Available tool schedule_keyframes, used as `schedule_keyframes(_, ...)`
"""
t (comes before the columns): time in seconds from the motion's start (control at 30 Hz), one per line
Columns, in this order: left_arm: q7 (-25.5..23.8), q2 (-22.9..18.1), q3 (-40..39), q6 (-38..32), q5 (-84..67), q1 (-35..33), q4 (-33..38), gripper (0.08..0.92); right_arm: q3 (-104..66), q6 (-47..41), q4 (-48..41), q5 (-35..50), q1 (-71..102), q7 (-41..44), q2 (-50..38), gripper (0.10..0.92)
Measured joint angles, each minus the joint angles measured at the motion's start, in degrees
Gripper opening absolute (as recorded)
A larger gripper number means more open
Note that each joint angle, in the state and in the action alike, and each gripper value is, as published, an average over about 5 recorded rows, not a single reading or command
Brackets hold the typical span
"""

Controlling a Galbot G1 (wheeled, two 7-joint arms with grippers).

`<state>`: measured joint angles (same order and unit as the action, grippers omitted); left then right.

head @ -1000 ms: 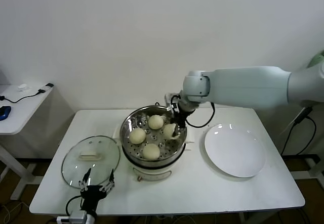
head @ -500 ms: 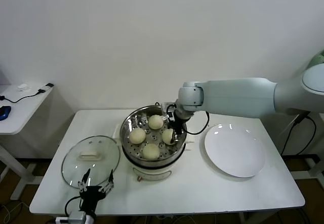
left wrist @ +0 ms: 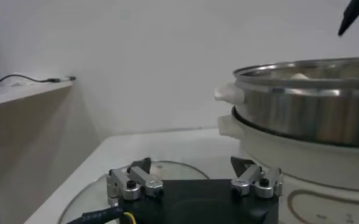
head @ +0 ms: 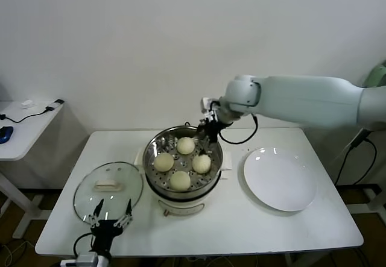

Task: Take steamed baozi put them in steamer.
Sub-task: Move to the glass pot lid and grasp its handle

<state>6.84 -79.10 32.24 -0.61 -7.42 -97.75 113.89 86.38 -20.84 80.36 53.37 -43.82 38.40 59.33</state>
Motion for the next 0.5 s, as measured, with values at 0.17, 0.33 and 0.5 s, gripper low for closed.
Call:
schedule_keyframes(0.17,0.4,0.3,0.6,-0.1,-1.0,0.3,0.5,0.823,-10.7,1.0,0.6,-1.6,6.1,-8.6,-6.4,0.823)
schedule_keyframes(0.33,0.8,0.5,1.4,-0.4,-1.5,1.0,0.5,0.823,-24.5,2.3,2.1,-4.4,16.5,-18.2,-13.3,0.823)
schedule_keyframes(0.5,0.5,1.3,2.2,-0.4,-2.3,1.8,0.5,0.823,-40.1,4.9,3.6,-7.2,31.1,-26.9,-18.9,0.823)
